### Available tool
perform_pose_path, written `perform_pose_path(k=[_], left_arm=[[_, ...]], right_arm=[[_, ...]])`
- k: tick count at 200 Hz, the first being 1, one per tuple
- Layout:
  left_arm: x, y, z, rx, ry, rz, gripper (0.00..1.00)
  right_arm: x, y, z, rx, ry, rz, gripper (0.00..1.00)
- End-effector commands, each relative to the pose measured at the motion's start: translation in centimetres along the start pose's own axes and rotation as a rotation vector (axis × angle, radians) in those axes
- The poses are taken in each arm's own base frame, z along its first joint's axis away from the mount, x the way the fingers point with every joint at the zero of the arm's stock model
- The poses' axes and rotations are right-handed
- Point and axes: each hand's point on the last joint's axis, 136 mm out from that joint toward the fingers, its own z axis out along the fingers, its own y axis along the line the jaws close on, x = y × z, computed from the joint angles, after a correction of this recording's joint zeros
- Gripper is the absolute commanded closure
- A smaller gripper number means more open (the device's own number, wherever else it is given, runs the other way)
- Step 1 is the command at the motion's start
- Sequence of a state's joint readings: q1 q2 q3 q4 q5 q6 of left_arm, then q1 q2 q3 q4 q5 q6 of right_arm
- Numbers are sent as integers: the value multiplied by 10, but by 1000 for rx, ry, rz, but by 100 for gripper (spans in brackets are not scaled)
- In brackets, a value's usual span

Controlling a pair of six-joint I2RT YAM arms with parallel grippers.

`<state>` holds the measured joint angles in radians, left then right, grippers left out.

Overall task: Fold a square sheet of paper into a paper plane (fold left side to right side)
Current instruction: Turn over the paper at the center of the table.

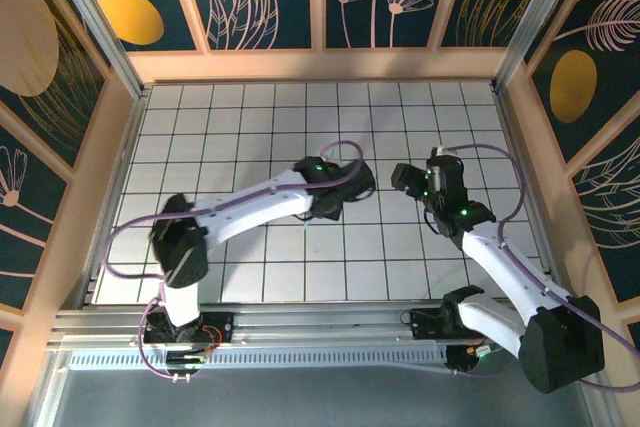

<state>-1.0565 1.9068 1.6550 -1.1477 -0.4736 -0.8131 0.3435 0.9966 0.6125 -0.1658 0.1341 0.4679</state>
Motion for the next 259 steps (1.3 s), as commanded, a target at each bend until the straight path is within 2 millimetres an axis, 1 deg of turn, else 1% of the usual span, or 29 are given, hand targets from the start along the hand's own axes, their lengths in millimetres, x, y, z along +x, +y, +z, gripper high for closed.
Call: perform_pose_path(k=[1, 34, 63, 73, 93, 108, 129, 133, 143, 166, 178, 182, 188, 204, 206, 207, 219, 227, 229, 233, 239, 244, 250, 255, 257, 259], left_arm=[[17, 40, 8, -274, 36, 30, 100], [28, 23, 31, -292, 85, 5, 100], [38, -1, 51, -223, 135, -20, 100], [40, -9, 56, -187, 146, -30, 97], [45, -29, 64, -110, 176, -43, 84], [46, -44, 66, -47, 198, -46, 76], [40, -62, 66, 29, 197, -56, 68], [38, -64, 64, 45, 193, -60, 66], [31, -71, 60, 86, 186, -68, 62], [11, -84, 46, 220, 151, -109, 55], [1, -84, 38, 293, 131, -141, 53], [-7, -88, 34, 337, 107, -161, 52], [-13, -86, 30, 375, 92, -183, 51], [-27, -76, 22, 480, 49, -250, 49], [-29, -75, 20, 498, 40, -260, 48], [-24, -73, 25, 491, 52, -260, 48], [-36, -63, 18, 581, 1, -328, 46], [-37, -53, 19, 626, -19, -375, 45], [-37, -51, 22, 632, -21, -388, 45], [-44, -43, 11, 673, -58, -418, 45], [-43, -35, 13, 701, -77, -457, 43], [-47, -27, 10, 731, -106, -492, 42], [-47, -18, 13, 756, -124, -530, 42], [-52, -10, 9, 788, -156, -568, 42], [-47, -7, 14, 785, -152, -579, 42], [-46, -3, 15, 790, -160, -591, 41]], right_arm=[[-1, -10, -3, 20, -29, -5, 9], [0, -13, -3, -11, -34, 6, 9], [4, -12, -1, -36, -25, 13, 9], [6, -12, 0, -46, -18, 13, 9], [9, -11, 1, -59, -9, 15, 9], [10, -11, 1, -64, -2, 16, 9], [10, -12, 2, -60, -1, 14, 9], [13, -8, 2, -82, 12, 13, 9], [14, -7, 2, -90, 22, 11, 9], [17, -1, 0, -118, 52, 2, 9], [19, 5, -1, -151, 75, 0, 9], [20, 8, -2, -166, 82, 2, 10], [22, 12, -3, -191, 99, 8, 10], [30, 28, -5, -276, 153, 37, 15], [31, 29, -5, -283, 160, 43, 16], [31, 30, -5, -291, 165, 47, 17], [40, 41, -6, -356, 219, 91, 23], [47, 48, -7, -398, 257, 124, 27], [48, 50, -7, -408, 264, 133, 28], [52, 53, -7, -425, 283, 150, 31], [56, 58, -7, -450, 308, 175, 35], [61, 62, -6, -467, 326, 191, 37], [66, 67, -6, -484, 346, 208, 39], [71, 71, -5, -495, 359, 219, 41], [72, 73, -5, -498, 363, 223, 41], [74, 75, -4, -501, 368, 225, 42]])
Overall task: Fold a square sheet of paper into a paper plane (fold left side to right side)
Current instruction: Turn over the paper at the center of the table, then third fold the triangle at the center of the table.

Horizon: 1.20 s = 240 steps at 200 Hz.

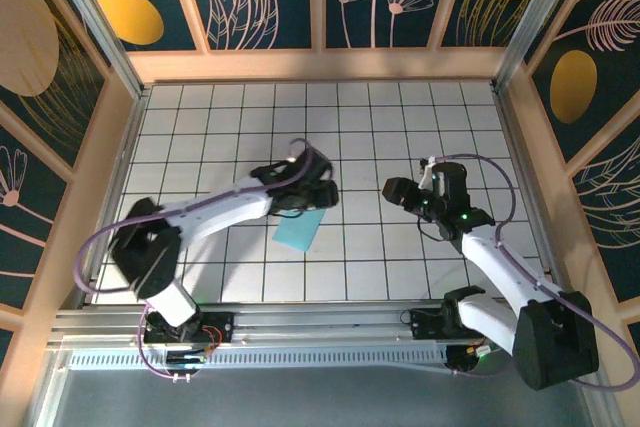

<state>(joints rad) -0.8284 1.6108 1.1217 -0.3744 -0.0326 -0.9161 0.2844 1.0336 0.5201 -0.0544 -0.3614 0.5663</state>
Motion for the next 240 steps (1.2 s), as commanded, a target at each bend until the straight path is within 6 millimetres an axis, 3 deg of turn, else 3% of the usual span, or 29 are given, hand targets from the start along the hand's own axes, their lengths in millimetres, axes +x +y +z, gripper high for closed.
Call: perform_pose_path(k=[1, 48, 77, 106, 144, 183, 240], left_arm=[[-24, -7, -13, 236, -116, -123, 41], [-46, 52, -42, 237, -345, -246, 33], [-44, 79, -55, 191, -436, -279, 30], [-37, 100, -63, 150, -477, -301, 29], [-31, 111, -67, 124, -491, -304, 28], [-30, 112, -67, 112, -481, -288, 28], [-28, 111, -67, 111, -466, -275, 27]], right_arm=[[23, 28, 12, -149, 94, 90, 42], [67, 48, 52, -131, 225, 101, 58], [90, 65, 79, -109, 300, 69, 70], [102, 83, 101, -103, 319, 37, 84], [106, 91, 124, -95, 325, 43, 99], [113, 93, 143, -78, 350, 37, 100], [136, 67, 158, 15, 441, 7, 100]])
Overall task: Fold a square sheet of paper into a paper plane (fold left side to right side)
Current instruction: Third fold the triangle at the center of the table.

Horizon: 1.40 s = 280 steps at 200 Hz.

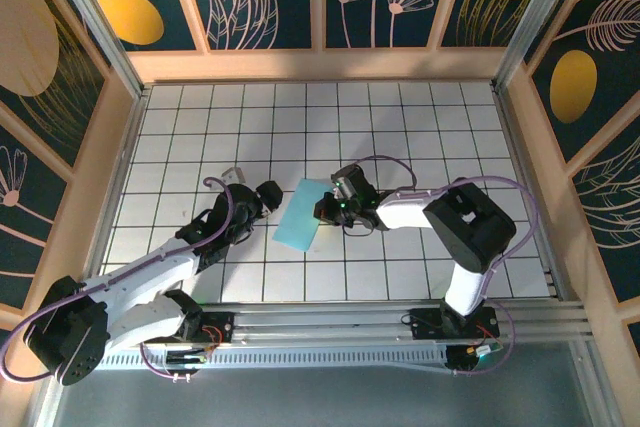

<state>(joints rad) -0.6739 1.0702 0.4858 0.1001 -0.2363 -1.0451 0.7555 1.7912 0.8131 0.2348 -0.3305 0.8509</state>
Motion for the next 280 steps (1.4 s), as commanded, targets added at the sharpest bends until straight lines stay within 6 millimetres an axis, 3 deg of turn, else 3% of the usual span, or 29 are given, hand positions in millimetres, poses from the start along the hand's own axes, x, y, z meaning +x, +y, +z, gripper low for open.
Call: perform_pose_path(k=[1, 40, 81, 145, 190, 280], left_arm=[[-2, 2, -2, -13, -3, 13, 27], [5, -1, -4, -4, 50, 55, 26], [40, -6, 3, 58, 220, 69, 28], [92, -13, 23, 108, 482, 98, 46], [125, 0, 31, 64, 614, 125, 55], [145, 4, 47, 12, 682, 166, 59]], right_arm=[[3, -6, 9, 49, 28, -24, 100], [14, -33, 4, 152, 103, -90, 100], [23, -56, -16, 153, 170, -180, 100], [40, -89, -32, 196, 273, -340, 100], [41, -86, -32, 172, 266, -358, 100], [39, -88, -34, 192, 252, -362, 100]])
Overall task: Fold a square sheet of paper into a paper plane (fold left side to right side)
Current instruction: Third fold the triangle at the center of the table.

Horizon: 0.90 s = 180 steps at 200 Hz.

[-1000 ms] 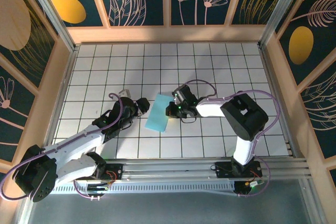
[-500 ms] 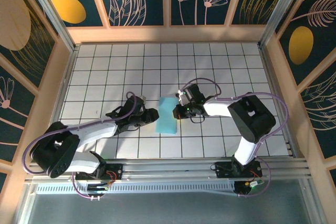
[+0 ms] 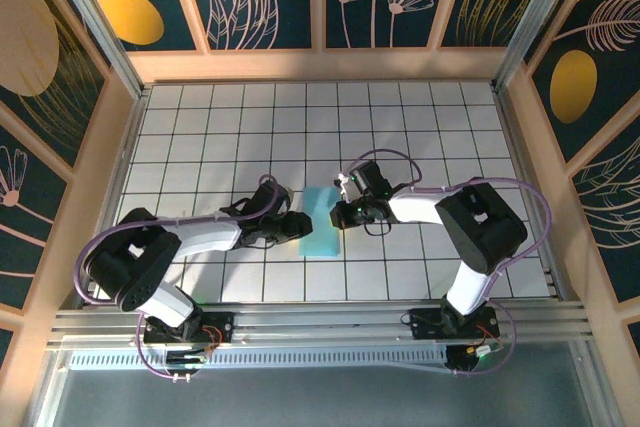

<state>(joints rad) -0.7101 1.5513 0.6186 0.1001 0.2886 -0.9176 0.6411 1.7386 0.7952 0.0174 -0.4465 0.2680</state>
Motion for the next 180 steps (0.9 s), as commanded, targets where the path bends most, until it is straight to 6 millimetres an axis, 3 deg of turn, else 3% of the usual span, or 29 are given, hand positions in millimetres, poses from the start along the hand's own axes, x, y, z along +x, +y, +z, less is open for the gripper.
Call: perform_pose_path(k=[1, 54, 95, 134, 180], left_arm=[[3, -5, 5, -7, 32, 27, 59], [1, 6, 6, -86, 16, 29, 53], [-5, 7, -2, -118, -21, 31, 53], [-1, 9, 4, -114, 2, 31, 55], [6, -3, 13, -40, 44, 33, 57]], right_arm=[[49, -30, -1, 112, 144, 71, 100], [48, -31, -2, 119, 140, 67, 100], [50, -33, -1, 122, 145, 70, 100], [51, -33, 0, 123, 144, 71, 100], [52, -34, 0, 127, 147, 71, 100]])
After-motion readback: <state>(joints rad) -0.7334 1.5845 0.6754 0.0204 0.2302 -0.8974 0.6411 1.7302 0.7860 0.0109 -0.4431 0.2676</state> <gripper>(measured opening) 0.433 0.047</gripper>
